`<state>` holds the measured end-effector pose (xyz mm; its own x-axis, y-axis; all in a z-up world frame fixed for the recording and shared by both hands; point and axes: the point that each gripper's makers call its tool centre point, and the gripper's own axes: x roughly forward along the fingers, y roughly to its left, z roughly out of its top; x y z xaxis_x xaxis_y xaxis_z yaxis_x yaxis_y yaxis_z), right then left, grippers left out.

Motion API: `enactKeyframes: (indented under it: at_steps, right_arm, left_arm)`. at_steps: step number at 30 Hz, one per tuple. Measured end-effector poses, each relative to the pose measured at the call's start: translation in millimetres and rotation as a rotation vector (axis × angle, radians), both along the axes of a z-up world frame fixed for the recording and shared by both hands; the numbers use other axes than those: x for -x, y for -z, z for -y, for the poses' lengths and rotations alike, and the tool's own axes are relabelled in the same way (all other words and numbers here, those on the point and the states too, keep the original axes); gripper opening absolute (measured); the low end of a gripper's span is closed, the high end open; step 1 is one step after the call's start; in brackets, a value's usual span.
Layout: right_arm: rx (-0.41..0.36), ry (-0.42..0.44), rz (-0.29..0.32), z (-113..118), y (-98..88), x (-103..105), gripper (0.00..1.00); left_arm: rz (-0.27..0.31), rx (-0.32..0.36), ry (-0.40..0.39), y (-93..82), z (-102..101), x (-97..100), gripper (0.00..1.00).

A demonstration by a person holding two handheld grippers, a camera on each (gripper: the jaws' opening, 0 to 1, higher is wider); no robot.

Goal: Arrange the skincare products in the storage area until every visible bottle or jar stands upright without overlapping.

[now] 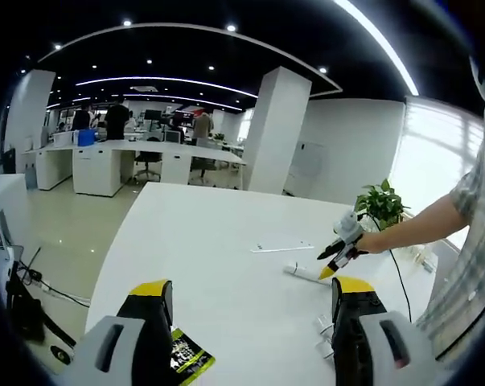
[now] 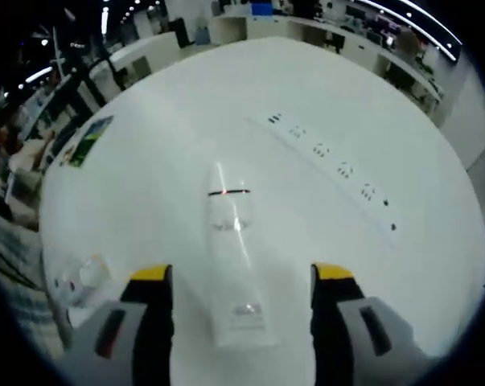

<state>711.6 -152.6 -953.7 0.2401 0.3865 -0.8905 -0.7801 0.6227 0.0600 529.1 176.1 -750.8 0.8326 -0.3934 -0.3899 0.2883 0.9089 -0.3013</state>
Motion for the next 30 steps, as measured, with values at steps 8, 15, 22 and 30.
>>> enactKeyframes:
  at_steps: [8,15,22,30]
  right_arm:
    - [0.073,0.0,-0.008,9,16.0,6,0.6]
    - [0.129,-0.055,0.004,11,26.1,7,0.56]
    - [0.11,-0.059,-0.009,6,27.4,4,0.55]
    - [0.097,-0.059,0.001,11,26.8,1,0.46]
  left_arm:
    - [-0.015,-0.009,-0.008,2.4,0,1.4,0.84]
    - [-0.023,-0.011,-0.013,2.7,3,2.1,0.84]
    - [-0.034,-0.011,-0.018,5.1,5,4.6,0.83]
    - [-0.034,-0.001,-0.026,4.9,4,1.7,0.82]
